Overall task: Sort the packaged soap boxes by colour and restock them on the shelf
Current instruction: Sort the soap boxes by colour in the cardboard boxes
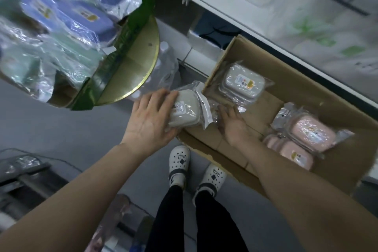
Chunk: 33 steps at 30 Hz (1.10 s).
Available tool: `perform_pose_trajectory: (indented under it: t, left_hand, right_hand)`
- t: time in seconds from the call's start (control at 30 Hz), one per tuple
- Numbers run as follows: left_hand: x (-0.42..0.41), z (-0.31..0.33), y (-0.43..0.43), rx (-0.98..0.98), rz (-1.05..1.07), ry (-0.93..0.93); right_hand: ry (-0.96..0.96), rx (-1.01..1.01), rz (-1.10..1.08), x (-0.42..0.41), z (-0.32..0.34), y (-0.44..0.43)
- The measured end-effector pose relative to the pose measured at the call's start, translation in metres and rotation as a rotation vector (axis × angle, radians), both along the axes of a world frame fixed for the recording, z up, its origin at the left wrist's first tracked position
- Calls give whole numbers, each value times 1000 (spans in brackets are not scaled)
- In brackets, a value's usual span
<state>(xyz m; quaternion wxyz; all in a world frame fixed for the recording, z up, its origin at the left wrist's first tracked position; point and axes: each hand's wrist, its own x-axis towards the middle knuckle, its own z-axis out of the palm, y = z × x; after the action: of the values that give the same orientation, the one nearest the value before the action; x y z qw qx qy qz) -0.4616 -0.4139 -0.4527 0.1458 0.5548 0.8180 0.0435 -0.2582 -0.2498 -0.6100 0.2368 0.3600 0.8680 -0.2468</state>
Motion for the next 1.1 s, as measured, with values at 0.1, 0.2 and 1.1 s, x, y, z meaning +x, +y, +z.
perform_pose_trajectory:
  t: [0.1, 0.2, 1.1]
  left_hand:
    - [8, 15, 3, -63, -88, -28]
    - [21, 31, 10, -118, -176, -49]
    - [24, -57, 40, -154, -264, 19]
  right_hand:
    - [144, 7, -130, 11, 64, -1]
    - [330, 52, -157, 20, 128, -4]
    - [92, 84, 45, 12, 4, 4]
